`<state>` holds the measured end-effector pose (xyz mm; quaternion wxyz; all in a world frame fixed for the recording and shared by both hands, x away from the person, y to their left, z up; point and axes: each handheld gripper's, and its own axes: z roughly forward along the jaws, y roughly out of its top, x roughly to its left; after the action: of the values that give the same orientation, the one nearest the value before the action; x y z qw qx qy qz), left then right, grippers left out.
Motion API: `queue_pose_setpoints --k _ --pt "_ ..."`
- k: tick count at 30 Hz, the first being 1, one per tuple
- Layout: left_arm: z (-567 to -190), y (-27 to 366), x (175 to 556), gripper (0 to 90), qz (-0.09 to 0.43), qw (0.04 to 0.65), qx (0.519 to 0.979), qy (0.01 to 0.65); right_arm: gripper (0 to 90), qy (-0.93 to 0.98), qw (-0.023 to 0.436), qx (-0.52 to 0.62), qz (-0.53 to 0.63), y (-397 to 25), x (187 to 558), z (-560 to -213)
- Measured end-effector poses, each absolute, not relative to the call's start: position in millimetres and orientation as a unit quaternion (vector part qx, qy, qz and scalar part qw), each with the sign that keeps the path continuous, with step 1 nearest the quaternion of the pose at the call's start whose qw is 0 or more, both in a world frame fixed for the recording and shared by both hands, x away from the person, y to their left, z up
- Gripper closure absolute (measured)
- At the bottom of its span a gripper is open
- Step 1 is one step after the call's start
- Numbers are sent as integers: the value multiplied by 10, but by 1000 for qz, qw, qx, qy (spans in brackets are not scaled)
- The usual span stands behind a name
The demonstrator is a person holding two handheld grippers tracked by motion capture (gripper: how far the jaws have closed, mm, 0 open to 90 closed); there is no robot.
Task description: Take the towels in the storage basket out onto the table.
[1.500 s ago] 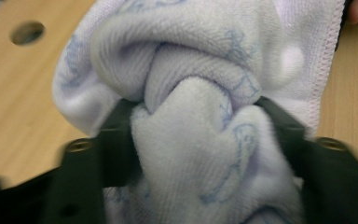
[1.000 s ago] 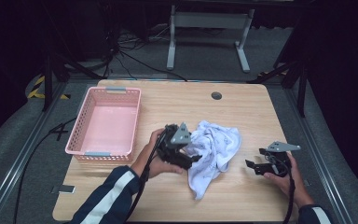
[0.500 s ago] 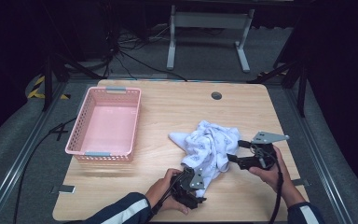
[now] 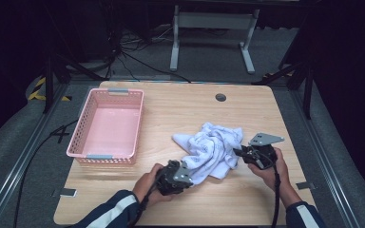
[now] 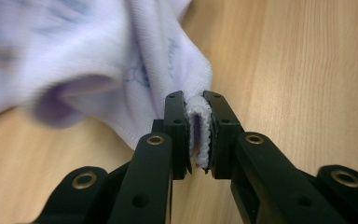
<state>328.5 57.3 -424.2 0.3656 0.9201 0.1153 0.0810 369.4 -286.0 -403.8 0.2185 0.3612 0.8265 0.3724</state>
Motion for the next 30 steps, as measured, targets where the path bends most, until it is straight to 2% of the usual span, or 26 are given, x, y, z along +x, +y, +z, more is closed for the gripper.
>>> queue_pose_setpoints --k 1,8,9,13,16,21,23,26,29,30 --pt "-4242 573 3285 817 81 366 920 115 788 820 226 366 378 -2905 3684 -3993" --pt "-3935 1272 3230 832 113 436 872 192 818 791 235 378 419 -3062 3608 -3758" --pt "-3923 1352 3220 834 119 430 873 199 846 789 237 381 420 -3060 3591 -3736" --pt "-3986 1634 3193 834 131 410 873 229 847 795 220 388 411 -3057 3554 -3744" --pt "-4045 1773 3176 832 144 391 875 248 846 814 223 376 382 -3015 3539 -3800" --pt "-4062 1894 3154 821 132 405 863 270 815 830 208 379 353 -2984 3606 -3950" --pt "-4065 1841 3142 749 134 401 866 265 757 837 196 378 344 -2961 3630 -4018" --pt "-4042 1664 3085 622 135 409 868 246 742 849 182 367 335 -2915 3614 -4078" --pt "-3999 1376 3005 528 124 420 878 193 727 857 178 359 324 -2859 3608 -4120" --pt "-3996 1243 2973 525 111 422 884 167 723 858 180 361 319 -2838 3614 -4133"
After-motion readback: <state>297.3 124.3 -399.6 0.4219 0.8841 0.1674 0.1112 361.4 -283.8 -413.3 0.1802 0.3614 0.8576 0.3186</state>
